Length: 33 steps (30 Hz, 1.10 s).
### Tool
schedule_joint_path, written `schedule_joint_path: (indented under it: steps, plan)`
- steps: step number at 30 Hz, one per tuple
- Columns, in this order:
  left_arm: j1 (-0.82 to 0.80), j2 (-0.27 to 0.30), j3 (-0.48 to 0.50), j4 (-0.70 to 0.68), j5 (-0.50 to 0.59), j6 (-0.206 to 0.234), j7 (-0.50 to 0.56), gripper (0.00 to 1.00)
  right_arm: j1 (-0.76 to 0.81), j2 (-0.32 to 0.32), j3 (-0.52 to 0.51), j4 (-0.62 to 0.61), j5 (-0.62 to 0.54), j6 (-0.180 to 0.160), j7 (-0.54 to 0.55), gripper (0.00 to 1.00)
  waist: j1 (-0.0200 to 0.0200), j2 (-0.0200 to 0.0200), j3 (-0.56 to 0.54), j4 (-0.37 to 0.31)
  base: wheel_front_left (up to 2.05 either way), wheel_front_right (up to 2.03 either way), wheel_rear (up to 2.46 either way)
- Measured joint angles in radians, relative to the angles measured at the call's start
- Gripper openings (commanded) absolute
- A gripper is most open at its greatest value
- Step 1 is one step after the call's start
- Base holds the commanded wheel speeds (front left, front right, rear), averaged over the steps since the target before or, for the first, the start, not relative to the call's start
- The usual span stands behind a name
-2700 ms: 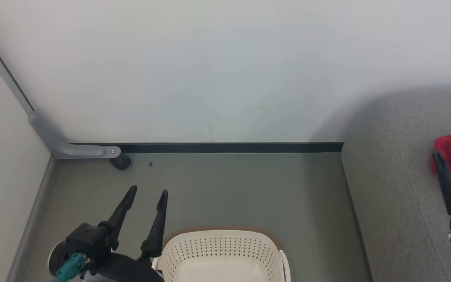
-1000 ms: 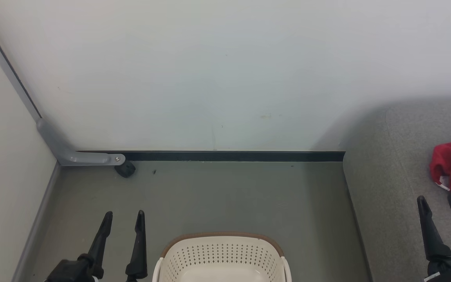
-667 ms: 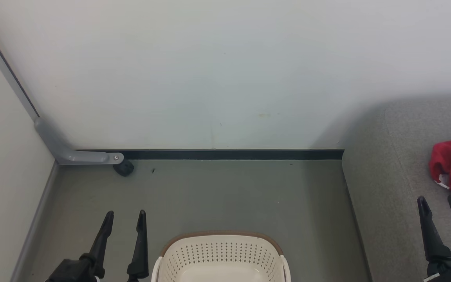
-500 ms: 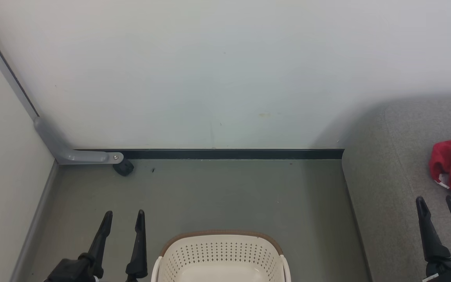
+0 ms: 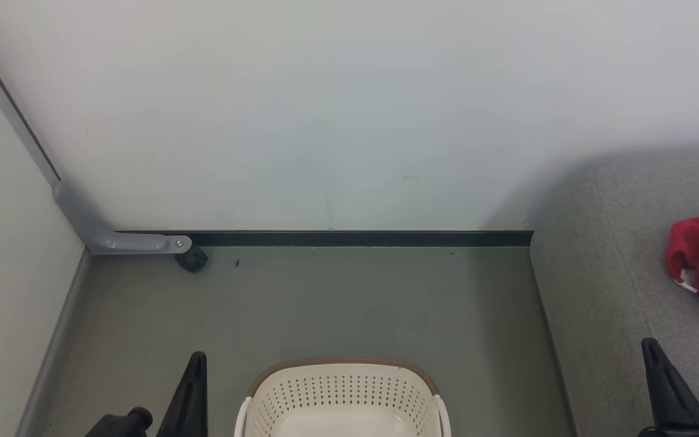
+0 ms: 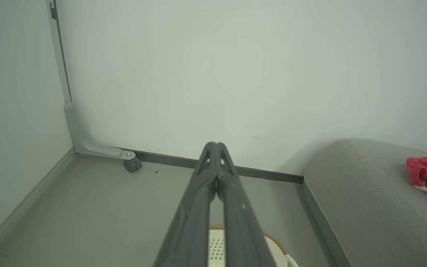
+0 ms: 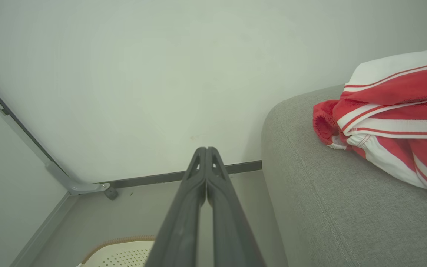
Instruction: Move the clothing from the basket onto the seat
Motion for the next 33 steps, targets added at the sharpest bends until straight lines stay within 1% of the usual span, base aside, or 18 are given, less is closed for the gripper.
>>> schedule_joint_path:
  steps: [4,5,7,10,12,18,19,21,25,26,33]
  plan:
    - [0.000,-0.004,0.015,0.008,-0.035,-0.008,0.016,0.00,-0.001,0.009,-0.017,0.006,0.037,0.008,0.012,0.00,0.0000,0.0000,-0.004,0.000,0.00,0.00,0.00]
    - [0.000,-0.007,0.022,0.012,-0.071,-0.014,0.018,0.00,-0.001,0.018,-0.025,0.009,0.060,0.010,0.019,0.00,0.0000,0.0000,-0.005,0.000,0.00,0.00,0.00]
    - [0.000,-0.008,0.031,0.016,-0.091,-0.018,0.029,0.00,-0.001,0.026,-0.034,0.012,0.079,0.017,0.026,0.00,0.0000,0.0000,-0.007,-0.001,0.00,0.00,0.00]
    - [0.000,-0.012,0.042,0.023,-0.131,-0.026,0.038,0.00,-0.002,0.039,-0.046,0.019,0.105,0.018,0.036,0.00,0.0000,0.0000,-0.009,-0.001,0.00,0.00,0.00]
    - [0.000,-0.015,0.049,0.027,-0.151,-0.034,0.044,0.00,-0.002,0.047,-0.055,0.025,0.130,0.026,0.044,0.00,0.0000,0.0000,-0.010,-0.001,0.00,0.00,0.00]
    - [-0.001,-0.022,0.072,0.040,-0.217,-0.044,0.063,0.00,-0.006,0.073,-0.079,0.037,0.189,0.035,0.068,0.00,0.0000,0.0000,-0.014,-0.001,0.00,0.00,0.00]
    - [-0.001,-0.023,0.076,0.043,-0.226,-0.052,0.070,0.00,-0.007,0.077,-0.083,0.040,0.198,0.035,0.071,0.00,0.0000,0.0000,-0.015,-0.001,0.00,0.00,0.00]
    - [-0.002,-0.025,0.084,0.049,-0.259,-0.053,0.076,0.00,-0.007,0.085,-0.092,0.044,0.217,0.043,0.080,0.00,0.0000,0.0000,-0.016,-0.001,0.00,0.00,0.00]
    - [-0.003,-0.027,0.100,0.059,-0.302,-0.062,0.088,0.00,-0.012,0.102,-0.108,0.056,0.258,0.046,0.096,0.00,0.0000,0.0000,-0.019,-0.002,0.00,0.00,0.00]
    - [-0.003,-0.028,0.104,0.062,-0.319,-0.068,0.089,0.00,-0.014,0.107,-0.112,0.058,0.268,0.053,0.097,0.00,0.0000,0.0000,-0.020,-0.002,0.00,0.00,0.00]
    - [-0.013,-0.037,0.131,0.078,-0.398,-0.079,0.113,0.00,-0.022,0.136,-0.141,0.074,0.336,0.065,0.121,0.00,0.0000,0.0000,-0.025,-0.002,0.00,0.00,0.00]
